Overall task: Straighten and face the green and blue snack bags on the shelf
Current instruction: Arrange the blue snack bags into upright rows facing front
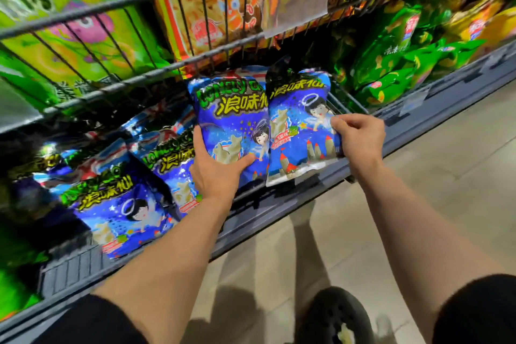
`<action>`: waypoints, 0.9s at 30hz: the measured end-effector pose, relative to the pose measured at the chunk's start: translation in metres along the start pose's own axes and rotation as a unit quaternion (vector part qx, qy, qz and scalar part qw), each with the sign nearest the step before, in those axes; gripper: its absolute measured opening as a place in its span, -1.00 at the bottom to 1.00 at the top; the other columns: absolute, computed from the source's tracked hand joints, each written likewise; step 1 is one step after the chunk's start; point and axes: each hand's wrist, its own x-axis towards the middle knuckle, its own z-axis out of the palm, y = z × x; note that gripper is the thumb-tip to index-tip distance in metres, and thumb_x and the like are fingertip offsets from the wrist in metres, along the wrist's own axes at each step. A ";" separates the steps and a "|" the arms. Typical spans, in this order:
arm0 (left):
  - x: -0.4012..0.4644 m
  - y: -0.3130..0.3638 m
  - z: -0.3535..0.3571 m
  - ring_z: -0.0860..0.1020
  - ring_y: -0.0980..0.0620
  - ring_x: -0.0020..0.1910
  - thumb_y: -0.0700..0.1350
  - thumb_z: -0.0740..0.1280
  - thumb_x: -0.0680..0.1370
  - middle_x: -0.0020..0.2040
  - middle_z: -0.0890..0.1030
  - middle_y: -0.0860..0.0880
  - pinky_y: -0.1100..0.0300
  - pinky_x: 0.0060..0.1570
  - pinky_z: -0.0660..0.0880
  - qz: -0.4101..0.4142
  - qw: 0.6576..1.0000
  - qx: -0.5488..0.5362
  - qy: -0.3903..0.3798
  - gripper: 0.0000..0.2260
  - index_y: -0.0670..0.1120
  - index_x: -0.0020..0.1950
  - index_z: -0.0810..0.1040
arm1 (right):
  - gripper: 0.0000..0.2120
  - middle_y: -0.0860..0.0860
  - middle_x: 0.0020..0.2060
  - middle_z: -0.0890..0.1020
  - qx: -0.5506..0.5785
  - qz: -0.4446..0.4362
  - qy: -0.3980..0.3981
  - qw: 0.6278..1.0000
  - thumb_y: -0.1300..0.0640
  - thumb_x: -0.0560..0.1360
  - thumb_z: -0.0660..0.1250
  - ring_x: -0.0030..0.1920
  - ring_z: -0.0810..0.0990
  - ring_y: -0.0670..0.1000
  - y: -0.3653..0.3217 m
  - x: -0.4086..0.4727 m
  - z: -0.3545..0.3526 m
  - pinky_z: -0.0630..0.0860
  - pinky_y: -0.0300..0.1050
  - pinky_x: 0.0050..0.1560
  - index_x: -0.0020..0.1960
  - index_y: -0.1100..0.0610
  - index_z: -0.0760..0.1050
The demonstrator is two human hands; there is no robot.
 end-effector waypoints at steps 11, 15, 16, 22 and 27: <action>-0.003 0.001 -0.058 0.52 -0.07 0.25 -0.08 0.60 0.26 0.31 0.54 0.01 0.02 0.25 0.45 0.021 0.997 -0.014 -0.073 -0.09 0.12 0.52 0.23 | -0.40 0.13 0.02 0.64 -0.129 0.078 -0.034 0.988 -0.29 0.30 0.41 0.09 0.59 0.12 0.001 -0.076 0.015 0.48 0.04 0.17 0.07 0.19 0.55; 0.001 -0.007 -0.053 0.47 -0.16 0.22 0.01 0.54 0.32 0.28 0.45 -0.17 -0.03 0.28 0.41 0.026 0.995 0.020 -0.096 -0.10 0.22 0.54 0.12 | -0.31 0.11 -0.02 0.64 -0.156 0.150 -0.094 0.972 -0.40 0.22 0.40 0.01 0.60 0.13 0.010 -0.077 0.012 0.53 0.00 0.08 0.06 0.15 0.60; 0.002 -0.011 -0.050 0.45 -0.18 0.24 0.06 0.52 0.33 0.30 0.42 -0.18 -0.05 0.30 0.39 0.027 0.994 0.023 -0.106 -0.10 0.25 0.53 0.07 | -0.36 0.12 -0.10 0.62 -0.142 0.171 -0.101 0.970 -0.39 0.23 0.41 -0.08 0.59 0.11 0.014 -0.074 0.011 0.54 -0.04 -0.04 -0.01 0.15 0.60; 0.010 -0.026 -0.035 0.39 -0.04 0.40 0.00 0.44 0.44 0.48 0.34 0.08 -0.04 0.39 0.33 0.037 0.982 -0.054 -0.179 -0.17 0.17 0.57 0.00 | -0.03 0.04 0.14 0.64 0.112 0.227 -0.165 0.953 -0.22 0.06 0.63 0.06 0.66 0.14 0.051 -0.066 0.017 0.59 0.17 0.05 0.36 0.02 0.35; 0.019 -0.019 -0.039 0.42 0.04 0.37 -0.07 0.45 0.45 0.46 0.38 0.07 0.00 0.39 0.35 0.041 0.979 -0.078 -0.184 -0.21 0.13 0.56 0.07 | -0.53 0.16 -0.03 0.70 0.208 0.204 -0.105 0.951 0.09 0.27 0.58 -0.05 0.69 0.19 0.043 -0.081 0.015 0.61 0.20 -0.03 0.12 0.21 0.58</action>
